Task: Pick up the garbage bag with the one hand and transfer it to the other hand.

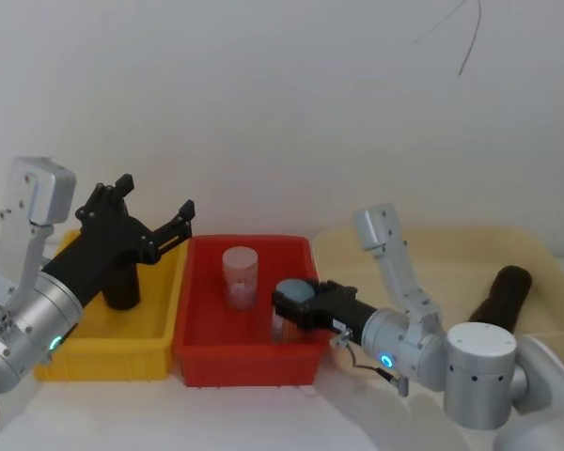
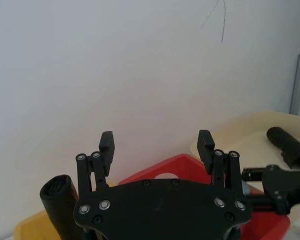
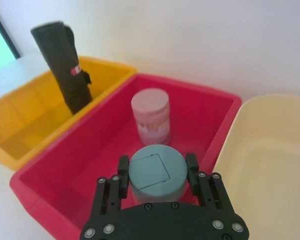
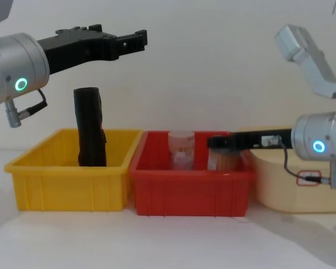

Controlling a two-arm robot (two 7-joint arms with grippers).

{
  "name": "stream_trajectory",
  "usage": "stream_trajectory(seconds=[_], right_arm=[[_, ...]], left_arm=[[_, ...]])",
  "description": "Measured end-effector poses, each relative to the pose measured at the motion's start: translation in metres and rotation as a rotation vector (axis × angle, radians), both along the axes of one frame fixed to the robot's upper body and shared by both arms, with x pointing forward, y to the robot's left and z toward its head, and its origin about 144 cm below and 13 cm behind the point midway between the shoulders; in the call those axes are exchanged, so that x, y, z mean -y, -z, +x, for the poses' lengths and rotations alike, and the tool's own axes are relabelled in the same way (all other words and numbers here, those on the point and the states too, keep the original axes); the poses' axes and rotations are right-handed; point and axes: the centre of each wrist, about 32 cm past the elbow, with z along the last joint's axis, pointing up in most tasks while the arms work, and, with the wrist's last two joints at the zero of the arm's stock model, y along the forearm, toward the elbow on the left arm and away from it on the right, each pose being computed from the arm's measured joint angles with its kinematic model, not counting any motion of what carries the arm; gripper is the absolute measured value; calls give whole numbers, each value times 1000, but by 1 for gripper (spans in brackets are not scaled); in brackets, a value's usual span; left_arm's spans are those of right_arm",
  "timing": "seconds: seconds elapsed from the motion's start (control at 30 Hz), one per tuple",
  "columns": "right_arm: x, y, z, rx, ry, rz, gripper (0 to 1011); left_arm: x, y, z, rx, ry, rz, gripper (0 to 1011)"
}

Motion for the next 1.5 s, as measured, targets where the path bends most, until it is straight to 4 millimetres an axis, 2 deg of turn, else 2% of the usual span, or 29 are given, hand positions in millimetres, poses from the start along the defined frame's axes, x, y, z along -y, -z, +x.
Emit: stream_trajectory(seconds=[0.5, 0.87, 1.27, 1.33, 1.4, 1.43, 1.5], right_arm=[[15, -32, 1, 107, 67, 33, 664], [42, -54, 4, 172, 197, 53, 664], [71, -61, 5, 183, 325, 48, 672], [75, -60, 6, 179, 345, 37, 756], [76, -58, 6, 176, 358, 27, 773], [78, -56, 6, 172, 369, 18, 827], [79, -54, 6, 168, 378, 10, 859]], left_arm=[[0, 0, 0, 0, 0, 0, 1000], [0, 0, 0, 0, 0, 0, 1000], [0, 0, 0, 0, 0, 0, 1000], [0, 0, 0, 0, 0, 0, 1000], [0, 0, 0, 0, 0, 0, 1000], [0, 0, 0, 0, 0, 0, 1000], [0, 0, 0, 0, 0, 0, 1000]])
